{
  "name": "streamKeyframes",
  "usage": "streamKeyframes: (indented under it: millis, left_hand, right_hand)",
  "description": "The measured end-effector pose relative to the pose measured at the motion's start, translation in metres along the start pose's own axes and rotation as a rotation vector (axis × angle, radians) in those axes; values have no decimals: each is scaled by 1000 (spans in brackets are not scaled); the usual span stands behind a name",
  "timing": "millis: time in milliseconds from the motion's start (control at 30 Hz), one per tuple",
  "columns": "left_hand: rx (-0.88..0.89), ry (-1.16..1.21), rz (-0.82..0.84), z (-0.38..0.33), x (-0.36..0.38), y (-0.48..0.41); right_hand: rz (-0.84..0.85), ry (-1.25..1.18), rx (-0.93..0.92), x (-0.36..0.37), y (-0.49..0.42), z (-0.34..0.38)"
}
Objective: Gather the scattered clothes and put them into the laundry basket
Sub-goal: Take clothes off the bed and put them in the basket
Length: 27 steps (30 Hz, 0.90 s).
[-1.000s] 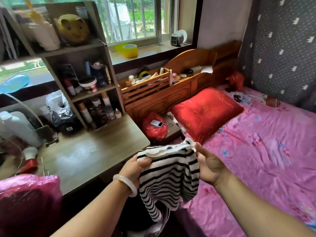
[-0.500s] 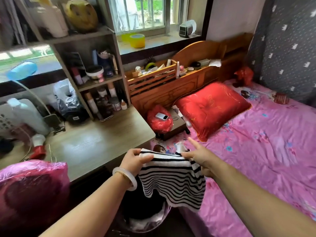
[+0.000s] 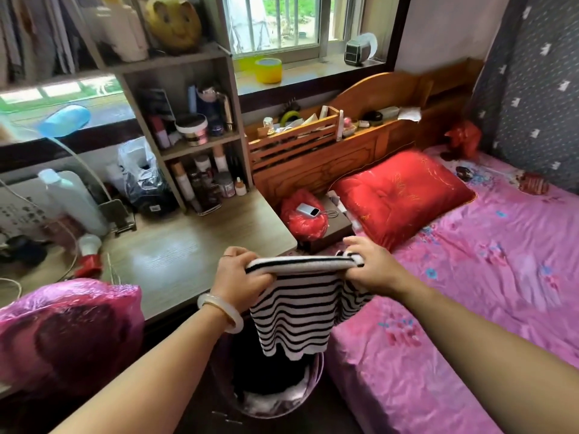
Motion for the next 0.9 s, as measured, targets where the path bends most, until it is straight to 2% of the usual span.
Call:
streamKeyframes:
  millis: [67, 133, 267, 333, 433, 500, 567, 633, 700, 767, 900]
  left_hand:
    - [-271, 428, 71, 10, 1, -3]
    - [-424, 642, 92, 19, 9, -3]
    - [-475, 720, 88, 12, 14, -2]
    - [-523, 821, 281, 11, 28, 4]
    - [-482, 733, 645, 18, 54, 34]
    - [-515, 770, 682, 24, 64, 42]
    - [-606, 923, 608, 24, 68, 37]
    - [-704, 965, 537, 24, 71, 32]
    - [-721, 890, 499, 25, 73, 28]
    - [-717, 804, 432, 34, 72, 26]
    - [-854, 804, 437, 77, 74, 36]
  right_hand:
    - [10, -398, 168, -3, -2, -3]
    - [-21, -562, 296, 1, -6, -13]
    - [2, -726, 438, 18, -6, -16]
    - [42, -839, 531, 25, -3, -13]
    - [189, -1078, 668, 37, -2, -14]
    - [253, -1256, 698, 39, -1, -17]
    - [257, -1373, 710, 44, 3, -33]
    - [367, -1306, 740, 63, 21, -44]
    - [468, -1113, 768, 85, 40, -48]
    - [348, -939, 804, 93, 37, -61]
    - [121, -893, 798, 95, 21, -75]
Point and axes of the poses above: each hand's wrist, its own y-axis away from the middle knuckle, its own x-axis out of the palm, z = x × y, the point moved 7 cm from there along -y, towards the middle knuckle, and after that the axes turned 9 degrees about -z, right-handed, at the moved point
